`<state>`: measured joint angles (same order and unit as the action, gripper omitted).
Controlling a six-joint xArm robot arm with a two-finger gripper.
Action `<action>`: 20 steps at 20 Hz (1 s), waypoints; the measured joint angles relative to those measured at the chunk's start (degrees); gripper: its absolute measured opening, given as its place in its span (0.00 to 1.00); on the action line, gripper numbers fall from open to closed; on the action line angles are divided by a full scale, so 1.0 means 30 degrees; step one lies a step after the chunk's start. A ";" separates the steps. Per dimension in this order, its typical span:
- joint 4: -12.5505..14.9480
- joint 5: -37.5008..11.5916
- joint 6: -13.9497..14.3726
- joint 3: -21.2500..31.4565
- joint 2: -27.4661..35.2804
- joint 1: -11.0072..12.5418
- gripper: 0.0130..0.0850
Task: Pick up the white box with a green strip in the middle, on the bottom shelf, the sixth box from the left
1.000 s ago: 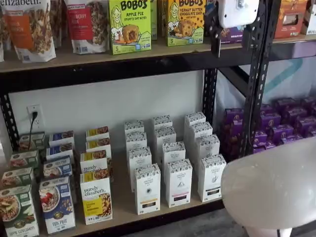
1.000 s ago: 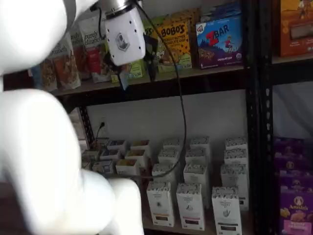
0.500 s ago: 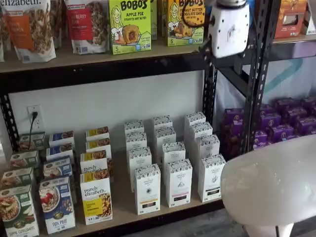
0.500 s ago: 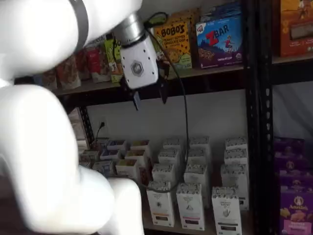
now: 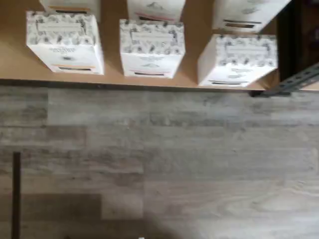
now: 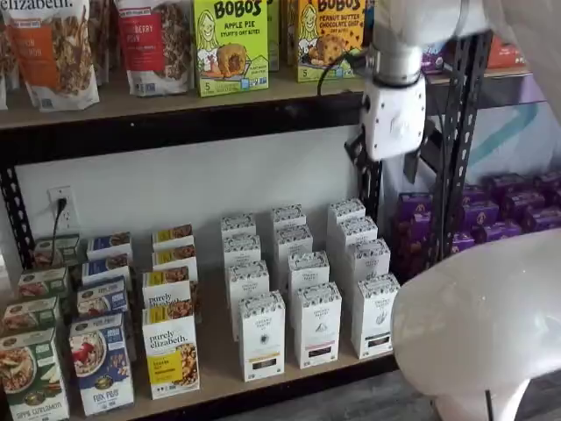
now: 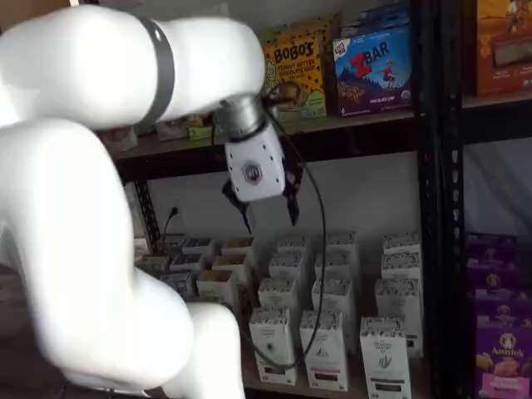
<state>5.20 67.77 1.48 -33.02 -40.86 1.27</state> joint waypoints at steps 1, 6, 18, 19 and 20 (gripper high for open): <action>-0.0173 -0.0654 -0.0089 0.0404 0.0236 0.0076 1.00; -0.0535 -0.4631 -0.0236 0.2243 0.2932 0.0284 1.00; 0.1336 -1.3098 0.0738 0.3000 0.9555 0.1256 1.00; 0.1344 -1.3422 0.0615 0.2919 0.9909 0.1403 1.00; 0.1179 -1.3715 0.0332 0.2836 1.0269 0.1549 1.00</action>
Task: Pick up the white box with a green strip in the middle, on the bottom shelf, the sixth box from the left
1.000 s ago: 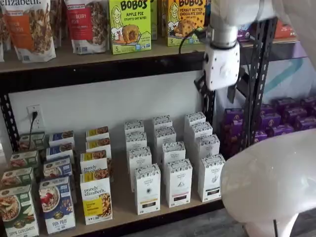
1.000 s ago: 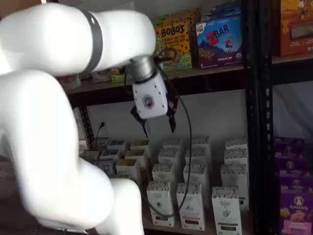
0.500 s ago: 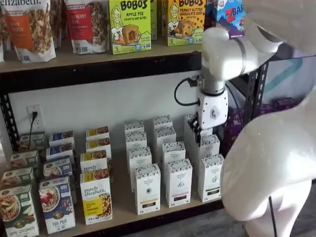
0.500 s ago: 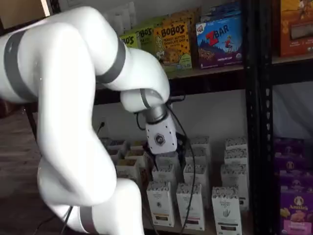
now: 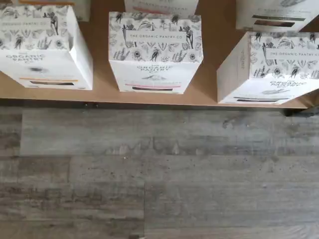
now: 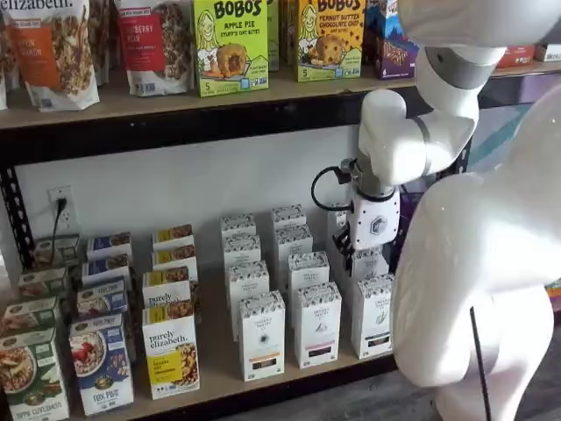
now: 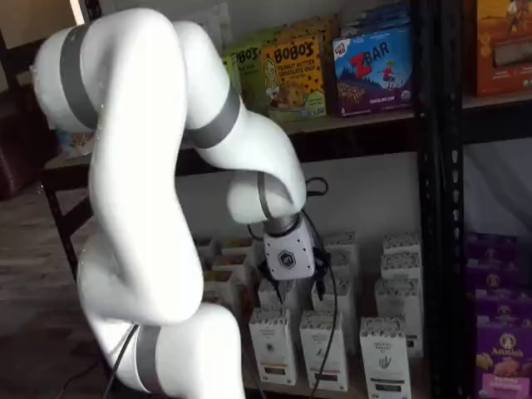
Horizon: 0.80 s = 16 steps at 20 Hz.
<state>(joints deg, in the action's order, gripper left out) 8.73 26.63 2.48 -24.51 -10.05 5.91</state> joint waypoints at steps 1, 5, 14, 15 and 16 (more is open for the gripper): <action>-0.0154 -0.0230 -0.0250 -0.0086 0.0331 0.0130 1.00; -0.1035 -0.1024 -0.1494 -0.0454 0.1584 0.0597 1.00; -0.3002 -0.3217 -0.4175 -0.1759 0.5313 0.1427 1.00; -0.3238 -0.3484 -0.4464 -0.1951 0.5786 0.1490 1.00; -0.3240 -0.3606 -0.4528 -0.2148 0.6175 0.1552 1.00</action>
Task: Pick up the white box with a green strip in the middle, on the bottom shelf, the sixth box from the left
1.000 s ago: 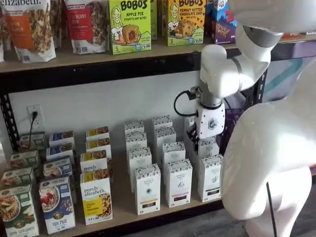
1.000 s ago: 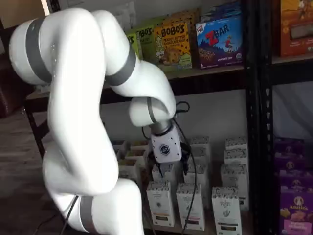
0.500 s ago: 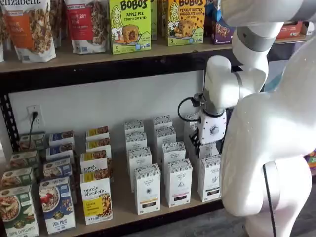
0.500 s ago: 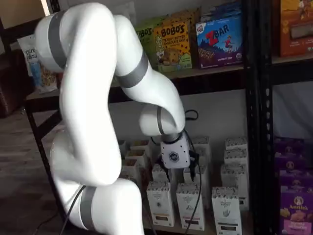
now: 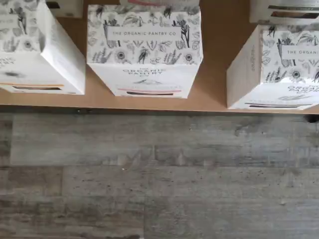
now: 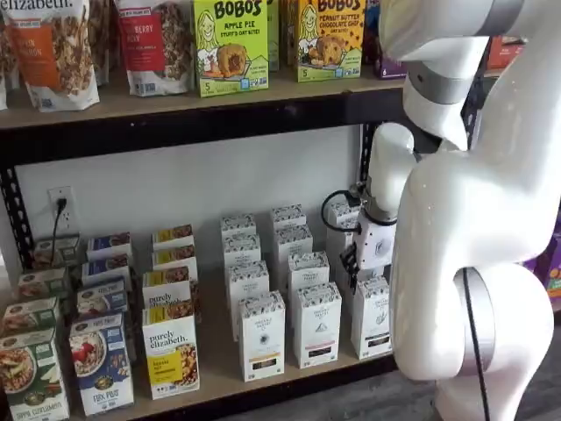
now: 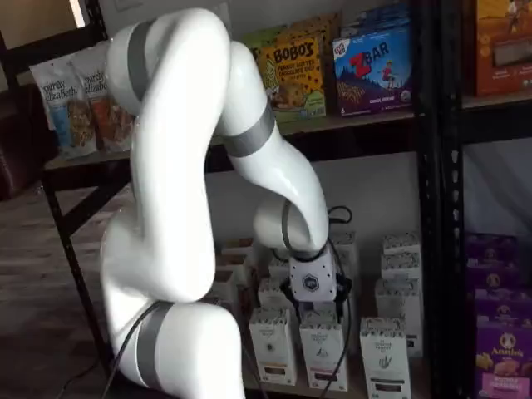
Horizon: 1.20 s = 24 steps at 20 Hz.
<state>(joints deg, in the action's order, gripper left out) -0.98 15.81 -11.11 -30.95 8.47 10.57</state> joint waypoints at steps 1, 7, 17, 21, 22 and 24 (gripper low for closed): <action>0.0125 -0.0104 0.0042 -0.0216 0.0404 0.0073 1.00; 0.2561 -0.0988 0.1781 -0.2055 0.3307 0.0683 1.00; 0.4884 -0.1276 0.3356 -0.6435 0.8156 0.1357 1.00; 0.4208 -0.1472 0.2404 -0.7897 0.9617 0.1659 1.00; 0.4136 -0.1520 0.2266 -0.8117 0.9832 0.1740 1.00; 0.4705 -0.1568 0.2620 -0.8560 1.0200 0.1946 1.00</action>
<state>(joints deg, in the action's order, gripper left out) 13.13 11.10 -3.25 -56.63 39.07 16.41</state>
